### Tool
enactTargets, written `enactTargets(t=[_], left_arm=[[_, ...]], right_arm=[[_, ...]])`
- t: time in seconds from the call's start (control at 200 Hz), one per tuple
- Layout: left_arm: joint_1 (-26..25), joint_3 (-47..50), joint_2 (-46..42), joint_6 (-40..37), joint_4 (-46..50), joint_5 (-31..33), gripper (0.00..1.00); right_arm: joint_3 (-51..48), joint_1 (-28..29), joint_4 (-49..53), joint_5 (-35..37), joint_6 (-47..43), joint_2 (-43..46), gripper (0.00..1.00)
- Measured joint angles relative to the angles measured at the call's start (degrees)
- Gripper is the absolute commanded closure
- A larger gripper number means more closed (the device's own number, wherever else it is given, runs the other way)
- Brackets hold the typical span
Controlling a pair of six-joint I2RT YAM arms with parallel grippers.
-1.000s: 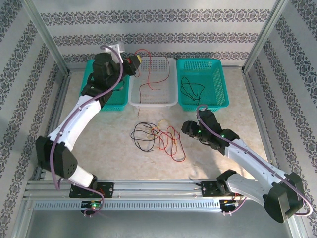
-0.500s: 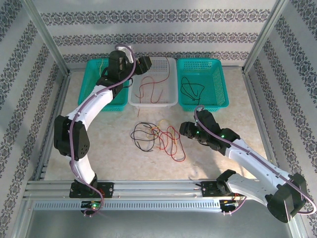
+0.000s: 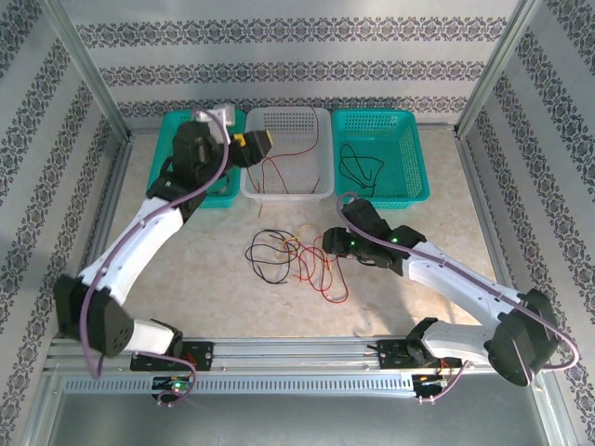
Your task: Untangle the cables
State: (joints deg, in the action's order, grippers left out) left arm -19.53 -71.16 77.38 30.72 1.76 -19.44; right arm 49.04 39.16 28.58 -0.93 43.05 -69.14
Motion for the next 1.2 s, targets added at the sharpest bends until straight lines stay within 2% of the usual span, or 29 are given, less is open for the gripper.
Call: enactTargets(t=[0.16,0.245,0.345,0.445,0.58,0.665,0.824,1.069,1.204], left_arm=[[-0.28,8.76,-9.25,-0.94,6.16,1.31,0.38],[-0.31,11.32,-11.91,-1.22,8.44,0.79,0.42],[-0.31,12.07,-12.46,-1.40,10.36,-0.09,0.47],[-0.28,12.46,-12.33,-0.94,10.86,-1.07,0.53],[-0.31,12.61,-11.13,0.98,10.16,-3.50,0.62],[-0.31,13.29,-9.75,2.60,8.74,-5.16,0.67],[-1.27,17.55,-6.69,6.75,3.80,-7.65,0.71],[-8.98,19.06,2.25,9.70,-0.52,-9.31,0.67],[-12.22,17.11,8.74,10.58,-0.90,-9.81,0.68]], right_arm=[[0.76,0.98,0.39,0.02,-0.42,-3.52,0.53],[0.76,1.14,0.59,0.00,-0.37,-5.35,0.58],[0.85,1.62,0.98,0.02,-0.44,-8.66,0.62],[1.07,2.54,1.95,0.04,-0.83,-11.37,0.69],[2.62,3.10,3.32,0.66,-1.16,-12.76,0.70],[3.80,3.10,3.69,1.62,-1.53,-12.76,0.77],[4.81,3.10,4.09,2.58,-2.56,-12.76,1.00],[3.21,3.10,2.34,3.04,-2.71,-9.31,1.00],[2.16,3.10,1.27,3.04,-2.45,-7.21,0.96]])
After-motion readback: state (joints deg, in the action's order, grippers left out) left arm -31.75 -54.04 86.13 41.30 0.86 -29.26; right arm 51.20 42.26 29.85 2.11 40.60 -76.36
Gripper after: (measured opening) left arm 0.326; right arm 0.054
